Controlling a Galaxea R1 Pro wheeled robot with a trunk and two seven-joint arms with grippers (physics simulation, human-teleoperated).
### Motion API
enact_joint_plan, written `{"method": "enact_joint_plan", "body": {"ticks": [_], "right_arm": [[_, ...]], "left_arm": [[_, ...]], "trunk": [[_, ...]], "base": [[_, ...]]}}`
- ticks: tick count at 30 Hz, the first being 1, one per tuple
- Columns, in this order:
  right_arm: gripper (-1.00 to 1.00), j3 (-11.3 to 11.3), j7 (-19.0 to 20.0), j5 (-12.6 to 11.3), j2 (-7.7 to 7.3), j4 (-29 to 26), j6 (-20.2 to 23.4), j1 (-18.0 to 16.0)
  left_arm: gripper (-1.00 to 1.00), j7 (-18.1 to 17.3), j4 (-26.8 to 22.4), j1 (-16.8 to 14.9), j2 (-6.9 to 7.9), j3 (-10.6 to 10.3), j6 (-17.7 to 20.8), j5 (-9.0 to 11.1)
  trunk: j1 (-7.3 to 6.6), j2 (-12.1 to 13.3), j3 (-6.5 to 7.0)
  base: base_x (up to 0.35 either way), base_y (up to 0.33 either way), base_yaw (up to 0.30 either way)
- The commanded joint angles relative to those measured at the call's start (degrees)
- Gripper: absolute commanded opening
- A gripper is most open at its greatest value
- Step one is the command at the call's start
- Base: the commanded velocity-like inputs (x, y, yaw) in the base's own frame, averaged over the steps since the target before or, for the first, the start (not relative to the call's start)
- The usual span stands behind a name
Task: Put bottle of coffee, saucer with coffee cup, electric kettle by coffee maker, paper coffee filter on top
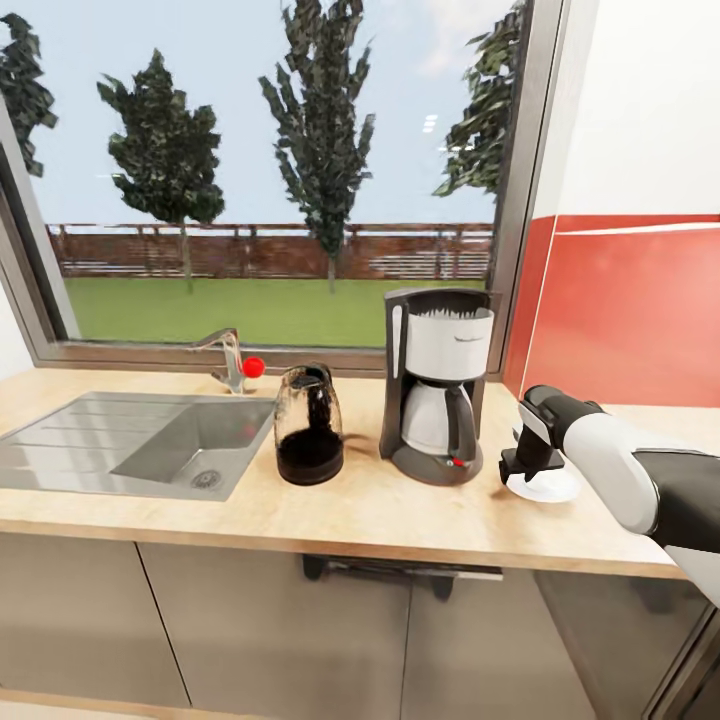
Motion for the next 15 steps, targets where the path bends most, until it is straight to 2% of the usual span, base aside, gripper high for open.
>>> {"method": "enact_joint_plan", "body": {"ticks": [1, 15], "right_arm": [[-1.0, 0.16, 0.56, 0.59, -0.01, 0.09, 0.03, -0.08], [-1.0, 0.16, 0.56, 0.6, -0.01, 0.09, 0.03, -0.08]], "left_arm": [[1.0, -0.18, 0.05, -0.04, 0.01, -0.12, -0.16, 0.36], [1.0, -0.18, 0.05, -0.04, 0.01, -0.12, -0.16, 0.36]], "trunk": [[0.0, -0.04, -0.07], [2.63, -4.85, -2.22]], "base": [[0.0, 0.0, 0.0], [0.0, 0.0, 0.0]]}}
